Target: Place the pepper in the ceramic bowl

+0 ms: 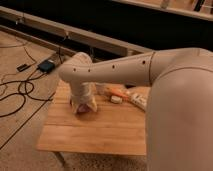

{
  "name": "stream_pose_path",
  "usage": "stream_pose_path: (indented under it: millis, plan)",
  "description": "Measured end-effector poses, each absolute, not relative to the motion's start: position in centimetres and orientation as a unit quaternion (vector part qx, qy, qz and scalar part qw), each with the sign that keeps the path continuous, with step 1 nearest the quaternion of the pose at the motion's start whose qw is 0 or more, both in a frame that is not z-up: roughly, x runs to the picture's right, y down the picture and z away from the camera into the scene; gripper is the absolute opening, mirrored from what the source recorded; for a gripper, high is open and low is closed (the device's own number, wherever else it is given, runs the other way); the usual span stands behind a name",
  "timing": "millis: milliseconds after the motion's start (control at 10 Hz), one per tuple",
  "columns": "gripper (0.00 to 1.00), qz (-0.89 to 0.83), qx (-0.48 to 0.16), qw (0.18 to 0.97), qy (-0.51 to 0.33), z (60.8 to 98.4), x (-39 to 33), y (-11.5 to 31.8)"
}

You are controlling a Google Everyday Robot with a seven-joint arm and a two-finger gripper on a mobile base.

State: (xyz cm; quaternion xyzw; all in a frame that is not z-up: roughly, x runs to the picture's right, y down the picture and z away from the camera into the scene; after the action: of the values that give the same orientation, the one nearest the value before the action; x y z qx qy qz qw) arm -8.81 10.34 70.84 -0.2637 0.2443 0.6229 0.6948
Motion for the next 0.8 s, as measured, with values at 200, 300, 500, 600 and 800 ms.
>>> stream_pose_path:
  millis: [200, 300, 500, 600, 800]
  plan:
    - [0.65, 0.595, -0.257, 0.719, 0.251, 71.9, -5.9, 9.5]
    - [0.65, 0.590, -0.255, 0.724, 0.251, 72.3, -5.1, 9.1]
    - [0.65, 0.571, -0.251, 0.740, 0.251, 74.0, -1.8, 7.7]
    - [0.65, 0.563, -0.253, 0.747, 0.248, 74.8, -0.4, 7.3]
    - [0.65, 0.542, -0.265, 0.761, 0.240, 76.7, 1.8, 6.7]
